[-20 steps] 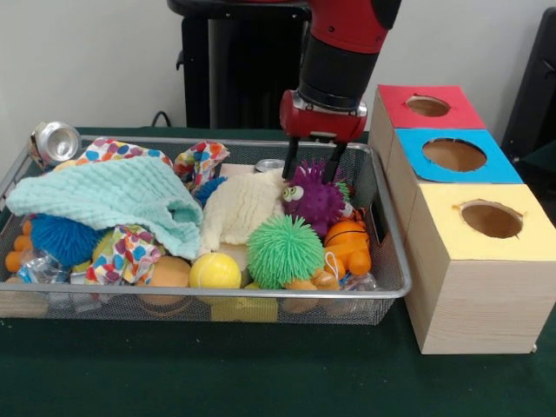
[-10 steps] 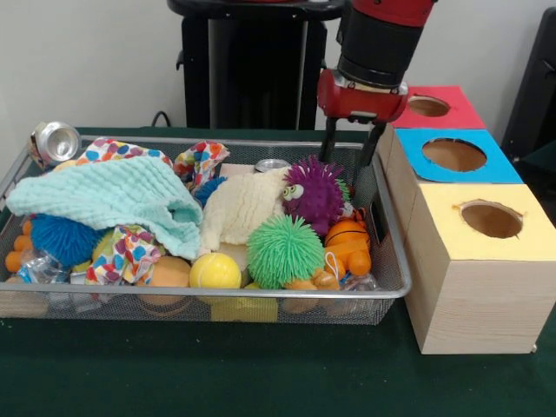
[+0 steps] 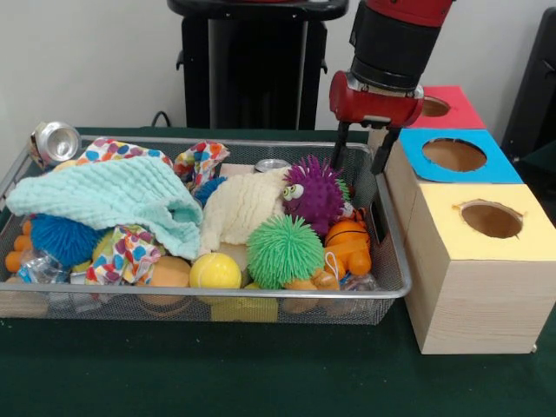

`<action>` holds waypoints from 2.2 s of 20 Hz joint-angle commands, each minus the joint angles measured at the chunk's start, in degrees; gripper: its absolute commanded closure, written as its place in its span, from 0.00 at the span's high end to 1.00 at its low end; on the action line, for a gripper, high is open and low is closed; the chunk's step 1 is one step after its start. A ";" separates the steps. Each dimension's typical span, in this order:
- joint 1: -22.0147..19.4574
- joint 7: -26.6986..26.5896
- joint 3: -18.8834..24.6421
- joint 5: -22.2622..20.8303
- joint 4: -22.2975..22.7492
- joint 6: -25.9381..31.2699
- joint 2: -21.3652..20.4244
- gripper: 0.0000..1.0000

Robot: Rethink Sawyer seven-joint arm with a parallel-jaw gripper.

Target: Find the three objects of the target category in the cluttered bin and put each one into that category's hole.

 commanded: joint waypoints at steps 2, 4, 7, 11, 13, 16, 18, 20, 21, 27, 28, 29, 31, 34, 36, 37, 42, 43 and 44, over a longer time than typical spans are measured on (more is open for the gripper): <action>-1.98 12.91 3.29 4.29 -3.18 -1.13 5.75 1.00; -1.61 12.79 3.00 4.64 -3.49 -0.90 6.06 1.00; -0.72 12.70 2.04 4.78 -4.69 0.18 6.78 1.00; -0.20 12.85 1.66 5.09 -5.67 0.90 7.47 1.00; -0.07 13.01 1.69 5.41 -6.15 1.43 7.81 1.00; 0.09 12.55 1.52 5.70 -7.72 3.85 8.07 1.00; 0.50 12.26 1.13 5.70 -8.81 5.79 8.16 1.00; 0.72 11.83 1.15 5.68 -10.10 6.81 8.90 1.00; 0.67 11.72 1.32 5.78 -10.63 6.68 9.39 1.00; -0.46 10.81 2.64 7.11 -13.26 9.14 10.56 1.00; -0.60 10.79 2.84 7.44 -13.39 9.72 10.56 1.00; -0.73 10.71 2.94 7.67 -13.52 10.09 10.54 1.00; -0.88 10.71 3.12 8.03 -13.71 10.33 10.69 1.00; -0.92 10.78 3.11 8.35 -14.49 10.14 11.48 1.00; -0.94 10.86 3.18 8.50 -14.59 8.95 12.22 1.00; -1.03 10.92 3.35 8.65 -14.68 8.14 12.72 1.00; -1.45 11.31 4.24 9.32 -14.40 3.86 14.89 1.00; -1.49 11.45 4.41 9.45 -14.38 3.04 15.35 1.00; -1.56 11.58 4.59 9.57 -14.28 2.22 15.71 1.00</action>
